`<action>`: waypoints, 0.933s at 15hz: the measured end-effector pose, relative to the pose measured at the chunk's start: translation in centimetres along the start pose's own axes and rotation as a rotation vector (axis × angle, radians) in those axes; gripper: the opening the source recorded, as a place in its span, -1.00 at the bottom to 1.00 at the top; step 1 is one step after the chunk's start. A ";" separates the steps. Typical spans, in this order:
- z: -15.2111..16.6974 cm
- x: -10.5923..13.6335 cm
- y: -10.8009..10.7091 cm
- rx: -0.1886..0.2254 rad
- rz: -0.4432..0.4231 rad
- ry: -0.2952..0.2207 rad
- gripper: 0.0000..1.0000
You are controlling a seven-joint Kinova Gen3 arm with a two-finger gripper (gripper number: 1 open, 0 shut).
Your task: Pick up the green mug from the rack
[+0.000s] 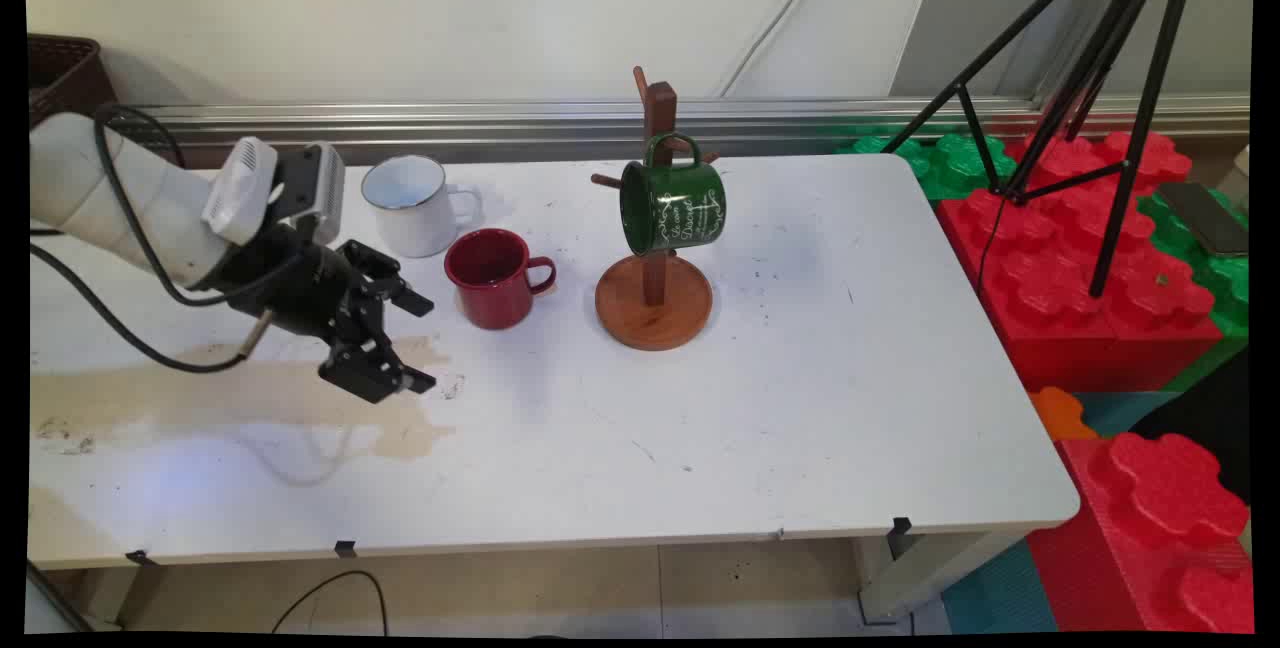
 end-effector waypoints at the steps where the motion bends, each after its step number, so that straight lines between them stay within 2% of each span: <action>1: 0.4 0.0 0.3 0.002 -0.011 0.012 1.00; 7: 2.1 2.3 1.6 0.030 -0.056 0.110 1.00; 14: 1.9 4.2 1.7 0.073 -0.081 0.168 1.00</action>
